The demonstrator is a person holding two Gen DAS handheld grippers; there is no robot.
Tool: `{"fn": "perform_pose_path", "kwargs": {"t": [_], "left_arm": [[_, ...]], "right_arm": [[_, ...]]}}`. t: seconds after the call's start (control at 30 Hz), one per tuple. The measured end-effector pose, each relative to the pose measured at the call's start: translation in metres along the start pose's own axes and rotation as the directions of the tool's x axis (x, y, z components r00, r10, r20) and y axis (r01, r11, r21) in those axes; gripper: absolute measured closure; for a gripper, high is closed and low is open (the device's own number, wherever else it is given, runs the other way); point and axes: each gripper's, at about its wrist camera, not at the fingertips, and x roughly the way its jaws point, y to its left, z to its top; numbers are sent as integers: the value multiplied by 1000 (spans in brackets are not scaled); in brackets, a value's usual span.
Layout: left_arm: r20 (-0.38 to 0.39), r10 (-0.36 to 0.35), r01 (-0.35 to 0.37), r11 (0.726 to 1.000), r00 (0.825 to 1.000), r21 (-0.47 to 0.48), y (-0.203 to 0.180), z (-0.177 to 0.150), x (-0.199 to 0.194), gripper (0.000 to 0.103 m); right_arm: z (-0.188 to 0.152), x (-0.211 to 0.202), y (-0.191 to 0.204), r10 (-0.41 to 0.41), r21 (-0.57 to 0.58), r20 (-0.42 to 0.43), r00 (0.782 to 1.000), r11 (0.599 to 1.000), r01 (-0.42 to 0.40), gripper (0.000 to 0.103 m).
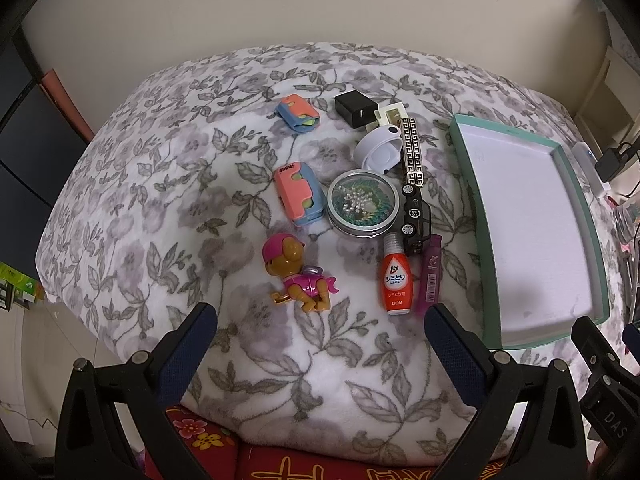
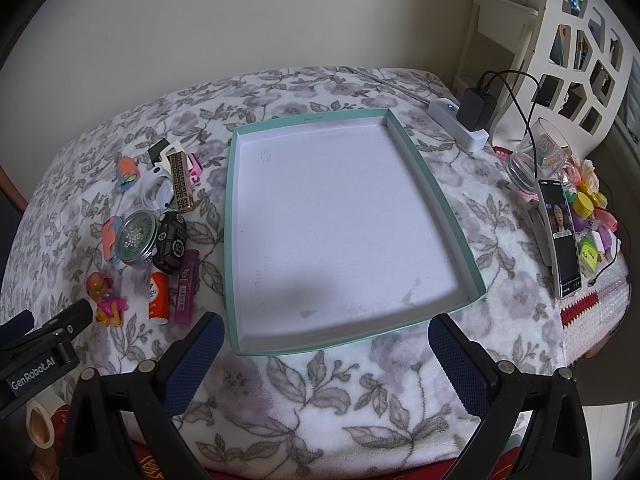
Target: Organize rigid objects
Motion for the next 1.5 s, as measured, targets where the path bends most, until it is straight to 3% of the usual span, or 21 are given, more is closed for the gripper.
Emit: {"fn": "perform_pose_path", "kwargs": {"t": [0.8,0.97,1.13,1.3,1.5], "left_arm": [[-7,5,-5,1000,1000,2,1,0,0,0],[-52,42,-42,999,998,-1,6,1,12,0],[-102,47,-56,995,994,-86,23,26,20,0],[-170,7,-39,982,985,-184,35,52,37,0],[-223,-4,-48,973,975,-227,45,64,62,0]], "right_arm": [[0,1,1,0,0,-4,1000,1000,0,0],[12,4,10,-3,-15,-14,1000,1000,3,0],[35,8,34,40,-63,-20,999,997,-41,0],[55,23,61,84,-98,-55,995,991,-89,0],[63,53,98,133,-171,-120,984,973,-152,0]]}}
